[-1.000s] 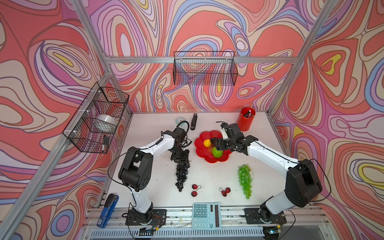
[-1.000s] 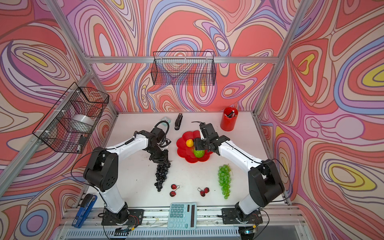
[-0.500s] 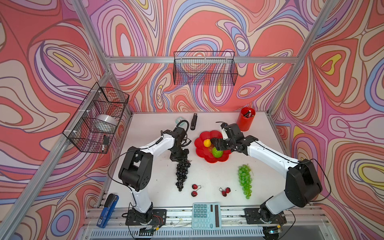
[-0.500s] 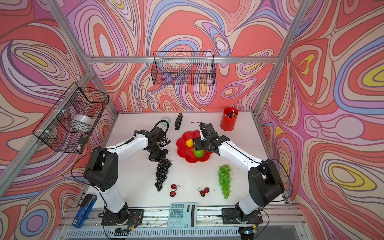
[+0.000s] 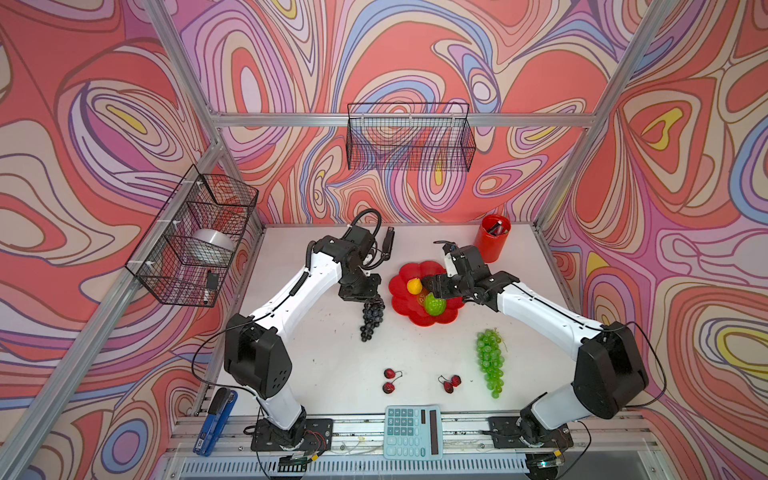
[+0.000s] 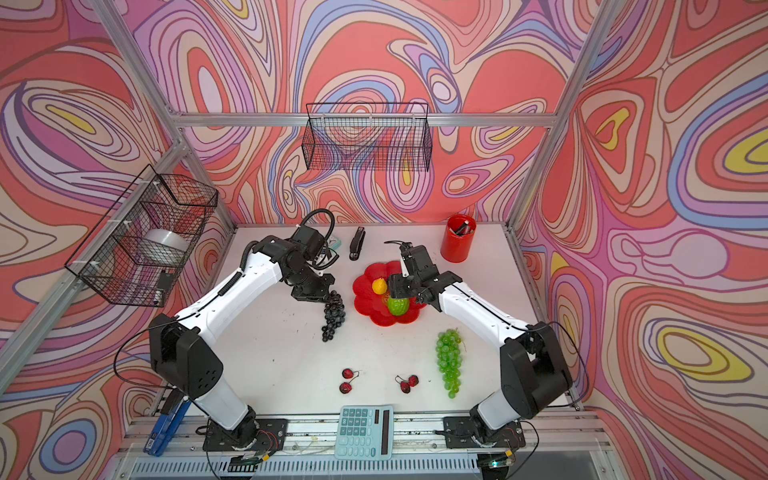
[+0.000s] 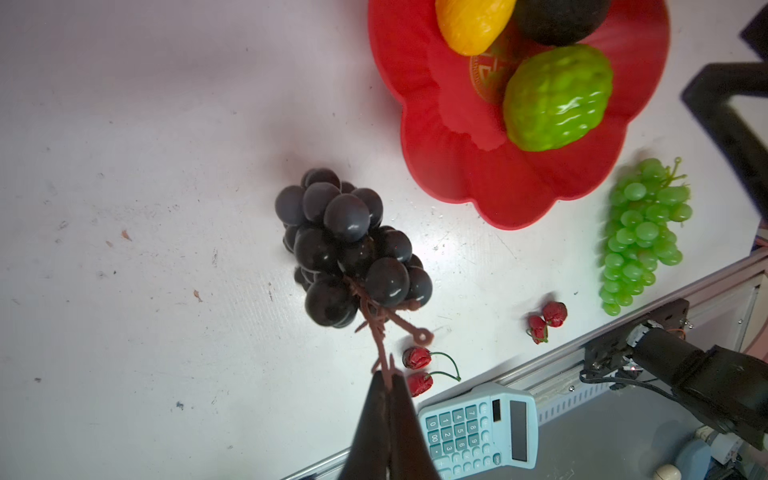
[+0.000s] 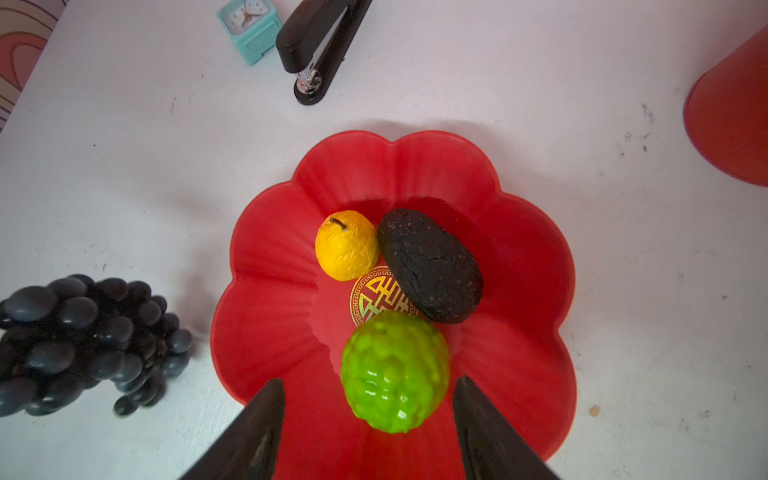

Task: Place and organize the fake fruits in the fruit bowl
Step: 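Lift the dark grape bunch with the left gripper and carry it over the bowl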

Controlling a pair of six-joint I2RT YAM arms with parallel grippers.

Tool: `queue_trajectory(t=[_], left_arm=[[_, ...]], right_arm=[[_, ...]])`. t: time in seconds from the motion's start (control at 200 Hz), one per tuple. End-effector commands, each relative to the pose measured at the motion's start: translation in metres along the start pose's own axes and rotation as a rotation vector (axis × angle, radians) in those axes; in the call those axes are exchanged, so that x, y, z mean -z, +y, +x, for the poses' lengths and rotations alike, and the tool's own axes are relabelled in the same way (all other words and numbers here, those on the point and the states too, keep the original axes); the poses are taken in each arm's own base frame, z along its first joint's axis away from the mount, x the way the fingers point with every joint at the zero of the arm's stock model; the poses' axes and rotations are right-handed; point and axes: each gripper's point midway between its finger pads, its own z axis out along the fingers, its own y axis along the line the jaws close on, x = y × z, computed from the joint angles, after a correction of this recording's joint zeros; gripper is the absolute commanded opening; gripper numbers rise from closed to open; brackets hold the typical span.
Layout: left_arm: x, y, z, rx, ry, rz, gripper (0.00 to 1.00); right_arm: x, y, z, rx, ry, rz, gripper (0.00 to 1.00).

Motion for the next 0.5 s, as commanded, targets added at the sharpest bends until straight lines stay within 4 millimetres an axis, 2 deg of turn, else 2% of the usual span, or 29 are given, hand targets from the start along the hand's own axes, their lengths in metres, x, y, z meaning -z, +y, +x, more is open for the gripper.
queue_trajectory(t=[0.0, 0.125, 0.205, 0.295, 0.491], left_arm=[[0.028, -0.014, 0.004, -0.017, 0.004, -0.016, 0.0], [0.051, -0.044, -0.018, -0.055, -0.053, 0.042, 0.0], [0.059, -0.062, -0.031, -0.079, -0.076, 0.074, 0.0], [0.057, -0.083, -0.04, -0.098, -0.087, 0.147, 0.0], [0.047, -0.121, -0.042, -0.168, -0.085, 0.231, 0.0]], right_arm=[[0.021, -0.004, -0.029, -0.004, -0.109, -0.002, 0.66], [0.034, -0.015, -0.046, -0.013, -0.163, 0.014, 0.66], [0.04, -0.024, -0.053, -0.025, -0.189, 0.025, 0.66], [0.044, -0.033, -0.057, -0.042, -0.209, 0.035, 0.65], [0.047, -0.039, -0.056, -0.078, -0.228, 0.029, 0.65]])
